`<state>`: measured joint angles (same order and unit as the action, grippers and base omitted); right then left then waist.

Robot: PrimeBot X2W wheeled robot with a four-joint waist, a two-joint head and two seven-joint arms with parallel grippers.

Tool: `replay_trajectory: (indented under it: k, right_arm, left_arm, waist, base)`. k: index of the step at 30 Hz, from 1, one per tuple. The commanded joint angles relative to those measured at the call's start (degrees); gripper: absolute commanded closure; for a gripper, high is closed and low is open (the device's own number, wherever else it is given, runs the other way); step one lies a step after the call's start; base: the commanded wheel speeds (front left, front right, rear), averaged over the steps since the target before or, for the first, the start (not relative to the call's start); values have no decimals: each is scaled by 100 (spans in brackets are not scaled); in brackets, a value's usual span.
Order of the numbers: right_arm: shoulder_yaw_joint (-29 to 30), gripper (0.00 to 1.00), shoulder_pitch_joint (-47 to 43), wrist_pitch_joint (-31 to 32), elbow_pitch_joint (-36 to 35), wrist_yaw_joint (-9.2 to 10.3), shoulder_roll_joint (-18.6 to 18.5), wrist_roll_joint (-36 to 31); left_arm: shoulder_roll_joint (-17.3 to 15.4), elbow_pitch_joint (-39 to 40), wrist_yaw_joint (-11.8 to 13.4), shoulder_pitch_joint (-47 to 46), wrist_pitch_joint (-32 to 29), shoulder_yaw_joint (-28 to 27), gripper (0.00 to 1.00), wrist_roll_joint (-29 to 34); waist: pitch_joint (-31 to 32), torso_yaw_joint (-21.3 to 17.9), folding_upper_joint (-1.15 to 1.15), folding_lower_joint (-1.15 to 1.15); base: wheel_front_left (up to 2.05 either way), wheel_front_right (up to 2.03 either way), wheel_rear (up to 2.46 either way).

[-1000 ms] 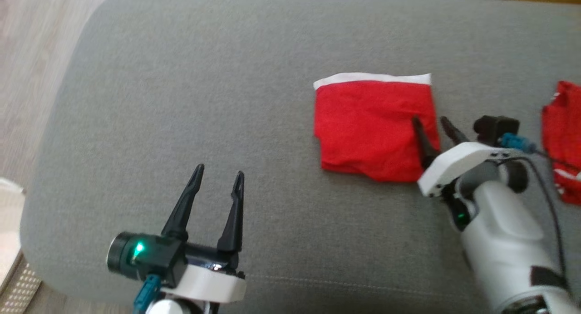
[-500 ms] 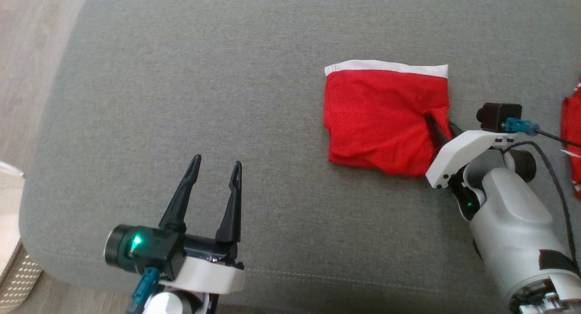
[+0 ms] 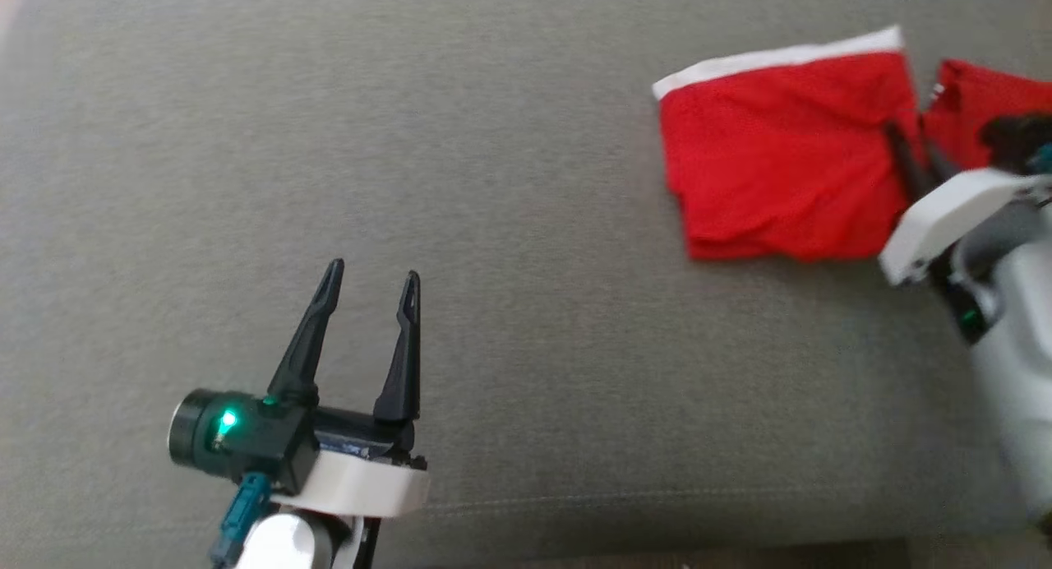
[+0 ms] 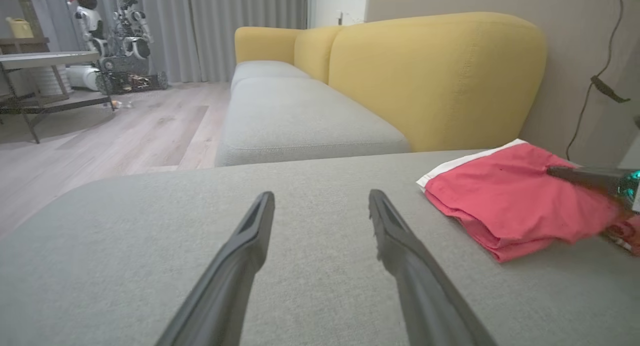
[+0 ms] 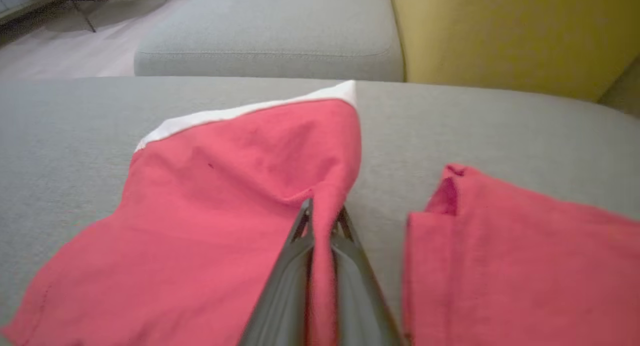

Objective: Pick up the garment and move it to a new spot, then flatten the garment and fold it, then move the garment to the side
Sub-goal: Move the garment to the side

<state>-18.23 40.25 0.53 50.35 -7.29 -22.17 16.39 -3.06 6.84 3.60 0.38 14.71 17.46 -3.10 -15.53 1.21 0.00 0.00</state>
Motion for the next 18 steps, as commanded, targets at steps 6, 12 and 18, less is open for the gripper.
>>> replay_trajectory:
  k: [6, 12, 18]
  right_arm:
    - [297, 100, -481, 767, -1524, -20, -785, -177]
    - [982, 100, -1141, 1597, -2990, -20, -1249, -523]
    - [1725, 100, -1621, 2108, -4158, -20, -1278, -1244]
  left_arm:
    - [18, 222, -96, -300, 29, -228, 0, 87]
    - [13, 245, -194, -407, 29, -294, 0, 124]
    - [8, 252, -300, -531, 29, -336, 0, 146]
  waist:
    - [-242, -360, 0, 0]
    - [-455, -490, 0, 0]
    - [-671, -567, 0, 0]
  base:
    - [0, 0, 0]
    - [0, 0, 0]
    - [0, 0, 0]
